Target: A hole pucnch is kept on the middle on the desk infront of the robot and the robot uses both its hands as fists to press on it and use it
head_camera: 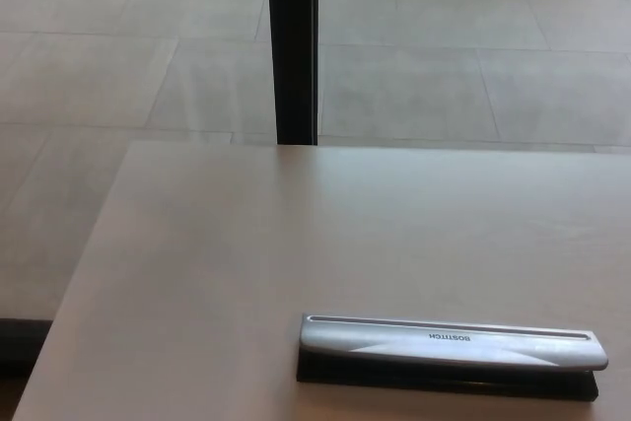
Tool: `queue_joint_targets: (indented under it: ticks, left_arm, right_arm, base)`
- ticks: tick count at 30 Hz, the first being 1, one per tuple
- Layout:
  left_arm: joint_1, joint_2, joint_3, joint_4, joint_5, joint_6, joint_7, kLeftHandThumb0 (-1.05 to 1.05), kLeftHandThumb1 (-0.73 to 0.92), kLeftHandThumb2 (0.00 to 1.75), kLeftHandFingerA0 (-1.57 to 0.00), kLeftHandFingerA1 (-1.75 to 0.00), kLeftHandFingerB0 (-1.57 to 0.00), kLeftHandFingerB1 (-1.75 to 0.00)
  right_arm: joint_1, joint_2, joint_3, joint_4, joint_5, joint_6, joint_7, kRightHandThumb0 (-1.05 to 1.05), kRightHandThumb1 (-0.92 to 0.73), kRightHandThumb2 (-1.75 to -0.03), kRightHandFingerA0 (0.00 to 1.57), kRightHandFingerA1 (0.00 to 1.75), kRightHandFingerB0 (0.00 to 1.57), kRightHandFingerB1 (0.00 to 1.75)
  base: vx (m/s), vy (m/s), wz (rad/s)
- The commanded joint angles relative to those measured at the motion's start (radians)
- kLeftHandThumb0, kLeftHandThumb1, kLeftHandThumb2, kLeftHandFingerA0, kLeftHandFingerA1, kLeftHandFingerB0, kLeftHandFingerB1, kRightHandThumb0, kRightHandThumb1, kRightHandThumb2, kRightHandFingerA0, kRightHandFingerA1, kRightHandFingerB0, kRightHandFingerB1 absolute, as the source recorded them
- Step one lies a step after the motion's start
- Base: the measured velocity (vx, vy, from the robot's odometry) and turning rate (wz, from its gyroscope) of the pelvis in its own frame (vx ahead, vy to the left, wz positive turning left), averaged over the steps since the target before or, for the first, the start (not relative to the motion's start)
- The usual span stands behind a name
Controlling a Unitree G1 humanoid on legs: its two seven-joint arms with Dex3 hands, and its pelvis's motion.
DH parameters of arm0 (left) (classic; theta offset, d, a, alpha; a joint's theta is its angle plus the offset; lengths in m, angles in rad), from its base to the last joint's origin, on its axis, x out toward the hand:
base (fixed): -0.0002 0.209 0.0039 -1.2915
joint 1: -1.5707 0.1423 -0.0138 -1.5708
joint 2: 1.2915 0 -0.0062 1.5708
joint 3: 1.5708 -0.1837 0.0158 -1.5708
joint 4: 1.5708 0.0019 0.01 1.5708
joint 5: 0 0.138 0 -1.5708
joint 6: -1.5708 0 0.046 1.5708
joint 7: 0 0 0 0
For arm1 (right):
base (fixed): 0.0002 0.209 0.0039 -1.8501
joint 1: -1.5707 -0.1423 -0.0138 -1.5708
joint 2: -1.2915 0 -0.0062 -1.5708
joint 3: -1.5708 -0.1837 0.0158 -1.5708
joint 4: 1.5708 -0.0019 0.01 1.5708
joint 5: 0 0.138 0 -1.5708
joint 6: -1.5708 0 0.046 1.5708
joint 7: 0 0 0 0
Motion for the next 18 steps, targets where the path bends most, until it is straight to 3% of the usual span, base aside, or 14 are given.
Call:
queue_joint_targets:
  ticks: [1, 2, 3, 5, 6, 7, 10, 11, 12, 13, 15, 16, 17, 18]
  left_arm:
    - [-0.027, 0.021, 0.128, -0.021, -0.107, -0.005, 0.091, -0.44, 0.58, 0.76, -0.97, -0.76, -0.71, -0.75]
    - [-0.047, 0.026, 0.145, -0.047, -0.114, 0.016, 0.101, -0.44, 0.59, 0.80, -1.02, -0.78, -0.69, -0.78]
    - [-0.052, 0.036, 0.138, -0.075, -0.089, 0.020, 0.121, -0.49, 0.59, 0.78, -1.10, -1.05, -0.72, -0.83]
    - [-0.076, 0.039, 0.204, -0.178, -0.147, 0.016, 0.118, -0.46, 0.53, 0.82, -1.22, -0.89, -0.80, -0.90]
    - [-0.106, 0.048, 0.230, -0.239, -0.160, 0.045, 0.144, -0.53, 0.55, 0.74, -1.19, -0.77, -0.84, -0.85]
    - [-0.146, 0.051, 0.273, -0.263, -0.194, 0.021, 0.155, -0.52, 0.54, 0.70, -1.21, -0.72, -0.77, -0.73]
    - [-0.189, 0.067, 0.293, -0.347, -0.158, -0.019, 0.189, -0.47, 0.54, 0.85, -1.17, -0.66, -0.72, -0.60]
    - [-0.217, 0.069, 0.309, -0.381, -0.167, -0.004, 0.206, -0.46, 0.50, 0.94, -1.16, -0.69, -0.73, -0.57]
    - [-0.284, 0.068, 0.339, -0.465, -0.210, -0.009, 0.210, -0.42, 0.36, 1.05, -1.16, -1.10, -0.88, -0.77]
    - [-0.340, 0.084, 0.340, -0.502, -0.207, 0.007, 0.224, -0.47, 0.44, 1.07, -1.11, -1.31, -0.99, -0.72]
    - [-0.394, 0.074, 0.340, -0.573, -0.199, 0.012, 0.243, -0.51, 0.52, 1.03, -1.13, -1.44, -1.05, -0.85]
    - [-0.492, 0.009, 0.354, -0.793, -0.298, 0.100, 0.317, -0.52, 0.46, 1.10, -1.30, -1.34, -1.03, -1.03]
    - [-0.544, 0.002, 0.339, -0.816, -0.282, 0.097, 0.344, -0.56, 0.44, 1.09, -1.26, -1.34, -1.06, -1.05]
    - [-0.586, 0.001, 0.309, -0.828, -0.242, 0.072, 0.346, -0.57, 0.42, 1.05, -1.04, -1.59, -1.10, -1.09]
  right_arm:
    - [-0.043, -0.139, -0.125, 0.054, 0.118, -0.079, -0.042, -0.57, -0.63, -0.59, 0.84, 0.93, 0.51, 0.52]
    - [-0.054, -0.171, -0.133, 0.047, 0.116, -0.059, -0.039, -0.59, -0.67, -0.59, 0.81, 0.84, 0.46, 0.51]
    - [-0.085, -0.195, -0.162, 0.048, 0.149, -0.063, -0.019, -0.54, -0.67, -0.61, 0.82, 0.84, 0.39, 0.50]
    - [-0.140, -0.269, -0.194, 0.094, 0.174, -0.069, 0.018, -0.56, -0.70, -0.60, 0.75, 0.75, 0.29, 0.48]
    - [-0.181, -0.302, -0.224, 0.090, 0.201, -0.047, 0.002, -0.53, -0.69, -0.63, 0.79, 0.72, 0.34, 0.50]
    - [-0.218, -0.332, -0.249, 0.085, 0.227, -0.035, 0.003, -0.48, -0.70, -0.67, 0.87, 0.88, 0.38, 0.56]
    - [-0.288, -0.409, -0.268, 0.088, 0.232, 0.002, -0.017, -0.37, -0.65, -0.89, 1.01, 0.92, 0.60, 0.59]
    - [-0.310, -0.428, -0.271, 0.085, 0.230, -0.003, -0.025, -0.39, -0.66, -0.91, 1.10, 1.08, 0.76, 0.62]
    - [-0.340, -0.438, -0.288, -0.001, 0.254, -0.003, -0.018, -0.37, -0.62, -1.07, 1.10, 1.44, 0.91, 0.78]
    - [-0.363, -0.438, -0.302, -0.081, 0.282, 0.013, -0.012, -0.36, -0.57, -1.17, 1.29, 1.32, 0.88, 0.91]
    - [-0.384, -0.428, -0.315, -0.170, 0.303, 0.034, -0.001, -0.40, -0.56, -1.18, 1.34, 1.37, 0.93, 0.98]
    - [-0.456, -0.424, -0.321, -0.225, 0.328, 0.032, -0.025, -0.44, -0.50, -1.14, 1.39, 1.39, 0.95, 1.01]
    - [-0.465, -0.414, -0.313, -0.278, 0.330, 0.032, -0.019, -0.40, -0.53, -1.10, 1.18, 1.66, 0.94, 1.08]
    - [-0.488, -0.404, -0.309, -0.337, 0.335, 0.049, -0.040, -0.40, -0.45, -1.15, 1.24, 1.65, 0.96, 1.10]
  base:
    - [0.00, 0.000, 0.00]
    - [0.00, 0.000, 0.00]
    - [0.00, 0.000, 0.00]
    - [0.00, 0.000, 0.00]
    - [0.00, 0.000, 0.00]
    - [0.00, 0.000, 0.00]
    - [0.00, 0.000, 0.00]
    - [0.00, 0.000, 0.00]
    - [0.00, 0.000, 0.00]
    - [0.00, 0.000, 0.00]
    - [0.00, 0.000, 0.00]
    - [0.00, 0.000, 0.00]
    - [0.00, 0.000, 0.00]
    - [0.00, 0.000, 0.00]
